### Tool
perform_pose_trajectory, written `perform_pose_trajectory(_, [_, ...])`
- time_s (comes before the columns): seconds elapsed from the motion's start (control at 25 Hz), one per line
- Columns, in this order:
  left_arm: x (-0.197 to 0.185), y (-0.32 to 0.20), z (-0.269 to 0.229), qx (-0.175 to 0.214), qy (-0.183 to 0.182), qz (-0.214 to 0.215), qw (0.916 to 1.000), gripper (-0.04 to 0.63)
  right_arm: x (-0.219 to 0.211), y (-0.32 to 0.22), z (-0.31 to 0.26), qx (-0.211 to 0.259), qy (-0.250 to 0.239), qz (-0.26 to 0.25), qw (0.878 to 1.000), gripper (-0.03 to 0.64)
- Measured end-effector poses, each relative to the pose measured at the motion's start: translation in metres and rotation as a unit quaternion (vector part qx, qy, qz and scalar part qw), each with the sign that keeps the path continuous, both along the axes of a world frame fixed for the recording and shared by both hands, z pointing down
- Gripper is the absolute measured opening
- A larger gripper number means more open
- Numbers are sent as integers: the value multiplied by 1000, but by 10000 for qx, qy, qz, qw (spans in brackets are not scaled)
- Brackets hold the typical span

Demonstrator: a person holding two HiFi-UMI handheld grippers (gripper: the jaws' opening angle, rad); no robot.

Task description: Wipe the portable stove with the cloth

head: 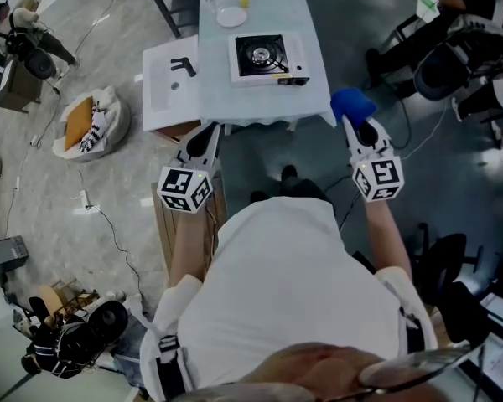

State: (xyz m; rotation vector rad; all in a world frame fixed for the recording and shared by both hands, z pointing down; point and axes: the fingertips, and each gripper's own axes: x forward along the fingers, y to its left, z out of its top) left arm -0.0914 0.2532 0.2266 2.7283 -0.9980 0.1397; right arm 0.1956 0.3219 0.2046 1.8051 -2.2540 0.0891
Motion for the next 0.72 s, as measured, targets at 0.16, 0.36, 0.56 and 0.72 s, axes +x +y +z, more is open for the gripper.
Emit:
perform_pose_trajectory(0.16, [2,-11,3,-16,-5,14,10000,32,3,-11,4,-47,-18,53,10000,74])
perform_pose_trajectory(0.36, [7,-29,9,-54,-44,17,10000,32,10,-33,13,-72,-69,52,9999,75])
perform_pose_trajectory(0.56, [15,-53,11,-81,-107,-39,9999,32,19,-63,16,-110,-20,-35,9999,75])
perform_pose_trajectory(0.72, [31,-82,8,-35,-115,-71,9999,32,31,-97,20,-144,10,-133,9998,74])
